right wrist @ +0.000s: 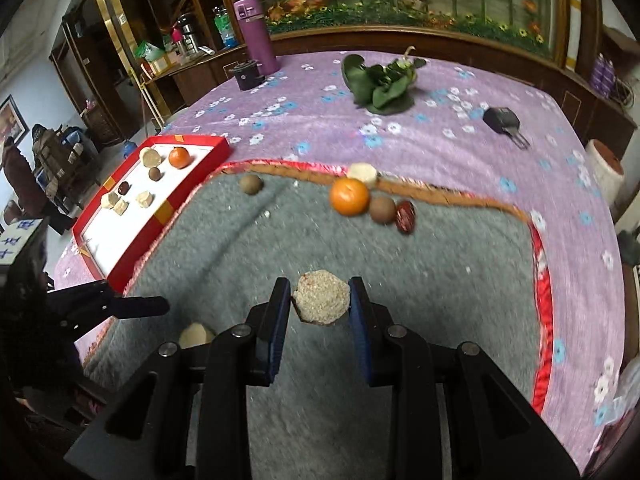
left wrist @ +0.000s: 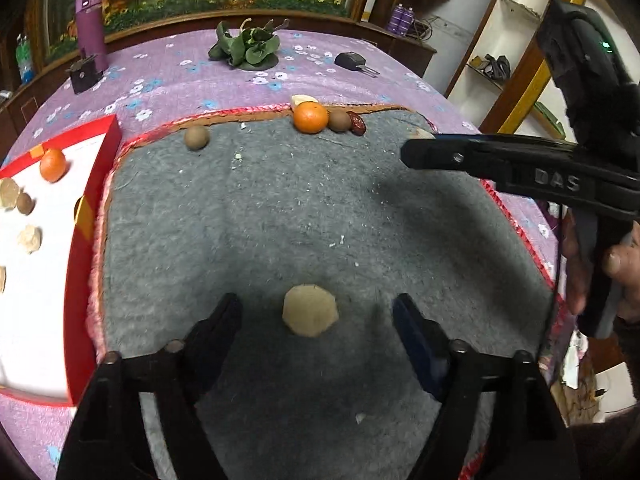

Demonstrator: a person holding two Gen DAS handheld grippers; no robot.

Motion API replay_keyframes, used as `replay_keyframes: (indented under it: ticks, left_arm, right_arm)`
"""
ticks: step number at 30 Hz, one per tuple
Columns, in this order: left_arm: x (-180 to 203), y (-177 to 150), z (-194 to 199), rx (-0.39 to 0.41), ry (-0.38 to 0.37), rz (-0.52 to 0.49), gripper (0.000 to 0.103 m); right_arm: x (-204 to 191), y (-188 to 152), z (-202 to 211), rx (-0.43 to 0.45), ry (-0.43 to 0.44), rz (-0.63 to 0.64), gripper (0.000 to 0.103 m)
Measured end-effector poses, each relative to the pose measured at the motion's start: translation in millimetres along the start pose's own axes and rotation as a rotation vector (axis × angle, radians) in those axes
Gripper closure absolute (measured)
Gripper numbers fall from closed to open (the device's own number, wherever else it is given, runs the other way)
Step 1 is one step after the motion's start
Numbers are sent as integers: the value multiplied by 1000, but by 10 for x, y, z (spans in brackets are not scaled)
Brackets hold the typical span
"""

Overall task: Organize fruits
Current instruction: 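Grasp a round yam slice with the left tool while the right tool holds its slice, then carry both yam slices over the tray and open both tools to release them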

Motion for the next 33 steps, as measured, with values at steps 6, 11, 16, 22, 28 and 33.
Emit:
replay_keyframes:
  ticks: [6, 11, 16, 22, 28, 33]
  left_arm:
    - [-16, -31, -105, -9, 89, -63, 68]
    - [-71, -49, -62, 24, 83, -4, 73]
    - [-93, -92, -4, 53, 117, 4, 73]
    - [-233, -65, 162, 106, 122, 83, 73]
    - [-388, -44, 361, 149, 145, 128, 73]
    - [-542, -38, 495, 179, 162, 171, 73]
  right_arm:
    - [27, -65, 57, 11, 20, -10, 72]
    - [-16, -85, 50, 7, 28, 7, 72]
    - [-86, -88, 26, 0, 34, 27, 72]
    - [-230, -107, -43, -22, 48, 51, 72]
    - [-459, -60, -129, -41, 70, 87, 72]
    - [-718, 35, -187, -48, 94, 130, 72]
Point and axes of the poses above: each gripper's, at about its wrist camera, not at the fingertips, and z roughly against the way its jaws point, x to its right, y to its top, the point moved 5 cm from there along -z, roughly the way its jaws point, and after that the axes turned 1 degree about -x, right-handed, at the moved point
